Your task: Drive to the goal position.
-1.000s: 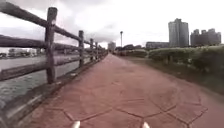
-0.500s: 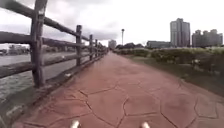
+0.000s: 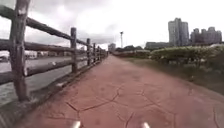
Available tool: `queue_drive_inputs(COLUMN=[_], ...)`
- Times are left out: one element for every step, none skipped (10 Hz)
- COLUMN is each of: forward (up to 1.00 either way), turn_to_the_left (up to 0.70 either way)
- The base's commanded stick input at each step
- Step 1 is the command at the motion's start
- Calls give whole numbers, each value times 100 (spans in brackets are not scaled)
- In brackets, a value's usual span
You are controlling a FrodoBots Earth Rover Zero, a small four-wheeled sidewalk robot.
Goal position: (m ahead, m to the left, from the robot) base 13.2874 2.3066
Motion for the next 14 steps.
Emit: queue_drive_inputs(forward=[70, 70, 70, 70, 70, 70, 70, 70, 70, 70, 70, 70, 70, 70], turn_to_the_left=[0, 0, 0, 0, 0, 0, 0, 0, 0, 11, 27, 12, 0, 0])
